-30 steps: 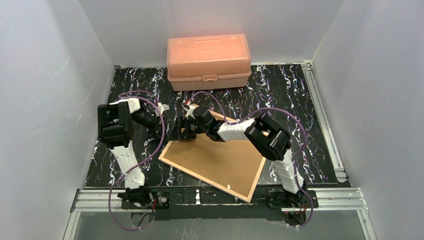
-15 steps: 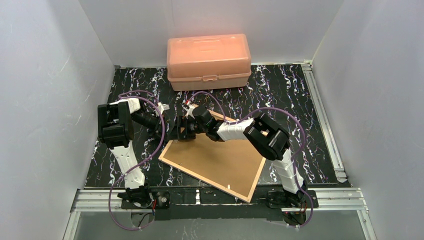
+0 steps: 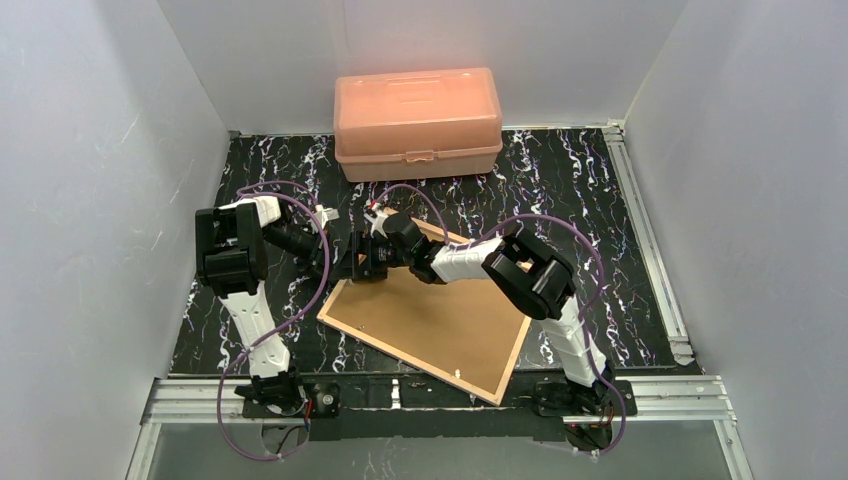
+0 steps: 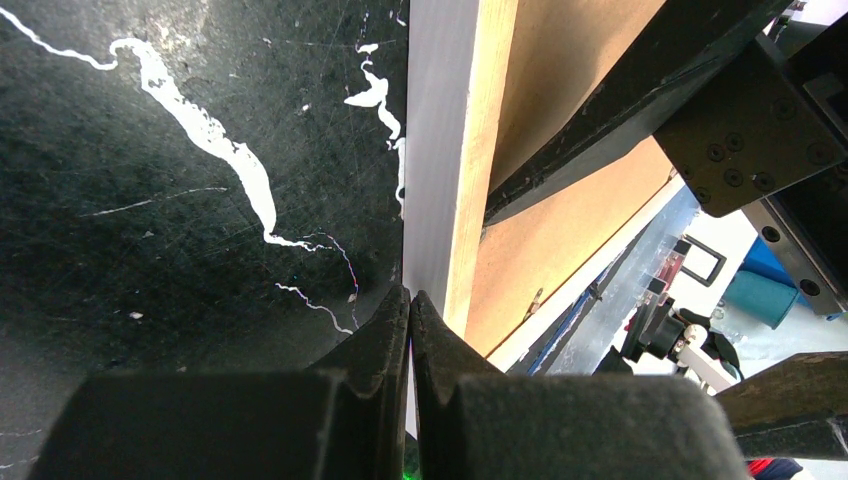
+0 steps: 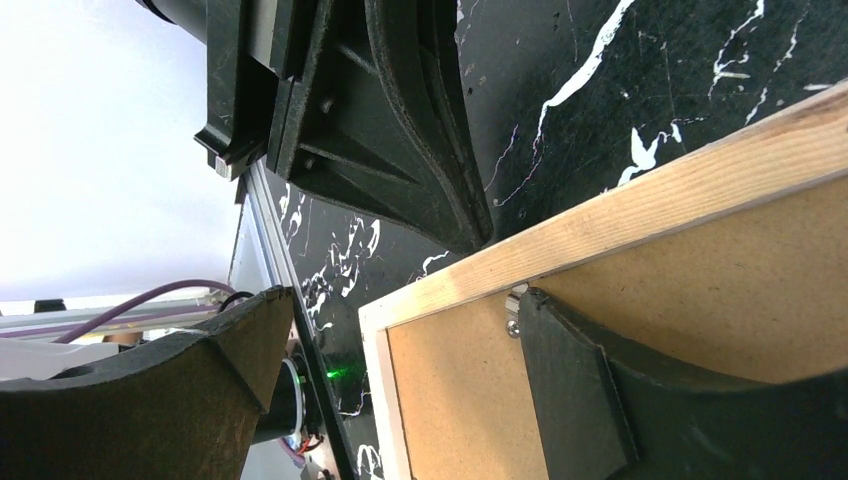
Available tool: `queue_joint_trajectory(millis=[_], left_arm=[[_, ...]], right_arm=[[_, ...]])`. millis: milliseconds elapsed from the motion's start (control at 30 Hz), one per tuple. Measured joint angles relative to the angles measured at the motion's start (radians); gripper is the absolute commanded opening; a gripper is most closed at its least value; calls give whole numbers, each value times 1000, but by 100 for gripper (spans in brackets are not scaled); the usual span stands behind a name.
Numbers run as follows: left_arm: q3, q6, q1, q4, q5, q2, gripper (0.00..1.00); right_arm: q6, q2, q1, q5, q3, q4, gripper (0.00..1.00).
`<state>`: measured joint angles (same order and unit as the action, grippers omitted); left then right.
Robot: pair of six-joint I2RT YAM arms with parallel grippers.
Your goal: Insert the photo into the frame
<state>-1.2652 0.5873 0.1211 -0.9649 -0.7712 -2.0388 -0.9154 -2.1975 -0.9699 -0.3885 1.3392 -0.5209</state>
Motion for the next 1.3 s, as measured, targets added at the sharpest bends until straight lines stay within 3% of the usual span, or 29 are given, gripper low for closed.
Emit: queue_joint_trajectory(millis=[1000, 1300], left_arm=[[0, 4, -1, 0, 0, 0, 0], [0, 4, -1, -4, 1, 0, 0]], right_arm=[[-22, -3, -4, 3, 0, -10, 91], [23, -2, -10, 5, 18, 25, 97]])
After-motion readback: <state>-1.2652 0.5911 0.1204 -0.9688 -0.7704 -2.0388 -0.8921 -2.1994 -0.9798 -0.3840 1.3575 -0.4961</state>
